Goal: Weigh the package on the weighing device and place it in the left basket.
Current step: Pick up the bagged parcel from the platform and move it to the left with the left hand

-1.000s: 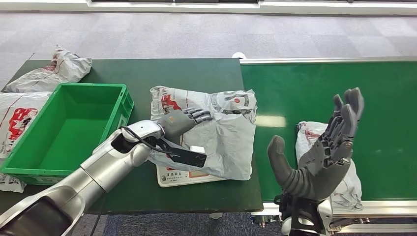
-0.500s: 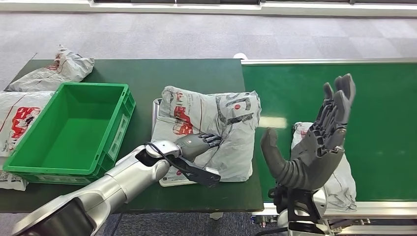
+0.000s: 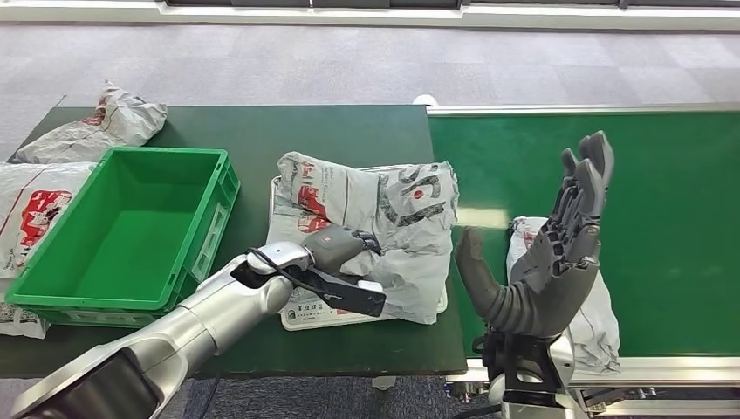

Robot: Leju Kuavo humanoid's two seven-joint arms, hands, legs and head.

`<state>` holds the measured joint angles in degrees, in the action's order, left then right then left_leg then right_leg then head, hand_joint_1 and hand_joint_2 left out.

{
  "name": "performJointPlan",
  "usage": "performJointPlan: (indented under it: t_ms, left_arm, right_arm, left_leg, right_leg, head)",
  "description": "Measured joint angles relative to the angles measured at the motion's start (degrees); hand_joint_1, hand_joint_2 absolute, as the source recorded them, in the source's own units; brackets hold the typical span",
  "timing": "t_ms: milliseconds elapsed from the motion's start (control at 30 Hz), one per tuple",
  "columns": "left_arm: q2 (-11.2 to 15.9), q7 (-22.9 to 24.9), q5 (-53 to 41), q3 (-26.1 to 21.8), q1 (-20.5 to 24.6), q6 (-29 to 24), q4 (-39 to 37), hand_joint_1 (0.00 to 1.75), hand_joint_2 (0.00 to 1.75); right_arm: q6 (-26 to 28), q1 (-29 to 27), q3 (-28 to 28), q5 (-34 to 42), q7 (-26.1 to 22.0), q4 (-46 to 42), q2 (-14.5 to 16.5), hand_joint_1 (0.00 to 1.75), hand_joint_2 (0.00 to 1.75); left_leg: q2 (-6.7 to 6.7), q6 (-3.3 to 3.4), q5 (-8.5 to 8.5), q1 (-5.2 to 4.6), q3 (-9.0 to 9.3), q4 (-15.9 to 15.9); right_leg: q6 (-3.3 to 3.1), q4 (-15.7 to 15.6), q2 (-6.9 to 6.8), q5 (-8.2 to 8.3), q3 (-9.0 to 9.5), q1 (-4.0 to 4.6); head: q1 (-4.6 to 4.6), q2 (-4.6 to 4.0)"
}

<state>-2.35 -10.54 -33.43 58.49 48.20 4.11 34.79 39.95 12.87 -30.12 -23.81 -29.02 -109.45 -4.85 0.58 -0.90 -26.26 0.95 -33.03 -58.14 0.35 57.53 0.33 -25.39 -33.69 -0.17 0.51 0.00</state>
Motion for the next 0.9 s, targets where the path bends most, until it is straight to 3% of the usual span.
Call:
performJointPlan:
  t_ms: [300, 600, 767, 900]
  left_arm:
    - [9.2, 2.6, 2.9, -9.5, -4.3, 2.3, 20.8, 1.75, 1.75]
    - [18.7, 2.4, 7.0, -17.7, -11.4, 4.0, 42.4, 1.75, 1.75]
    - [22.3, 3.5, -2.0, -21.2, -12.5, -1.1, 49.3, 1.75, 1.75]
    - [25.0, 4.9, -9.9, -23.9, -12.0, -4.9, 49.4, 1.75, 1.75]
  right_arm:
    - [0.0, -3.1, 0.5, -3.1, 1.4, -2.9, 0.0, 0.0, 1.75]
    - [0.0, -9.8, 4.0, -1.4, -3.2, -6.2, -1.0, 0.0, 1.75]
    - [0.0, -12.1, 5.3, -1.5, -4.2, -7.2, -1.1, 0.0, 1.75]
    - [0.0, -13.6, 6.3, -1.4, -5.0, -7.7, -1.1, 0.0, 1.75]
  left_leg:
    - [-0.03, -0.09, 0.05, 0.0, -0.15, 0.1]
    - [-0.03, -0.1, 0.04, 0.0, -0.41, 0.1]
    - [-0.04, -0.1, 0.05, 0.01, -0.41, 0.1]
    - [-0.1, -0.12, 0.06, 0.01, -0.4, 0.1]
  right_leg:
    - [-0.09, 0.0, 0.03, -0.03, -0.22, 0.01]
    - [-0.12, 0.0, 0.05, -0.07, -0.51, 0.01]
    - [-0.13, 0.0, 0.05, -0.06, -0.53, 0.01]
    - [-0.14, 0.0, 0.06, -0.05, -0.57, 0.03]
  head:
    - [0.0, 0.0]
    - [-0.01, 0.0]
    - [-0.01, 0.0]
    - [0.0, 0.0]
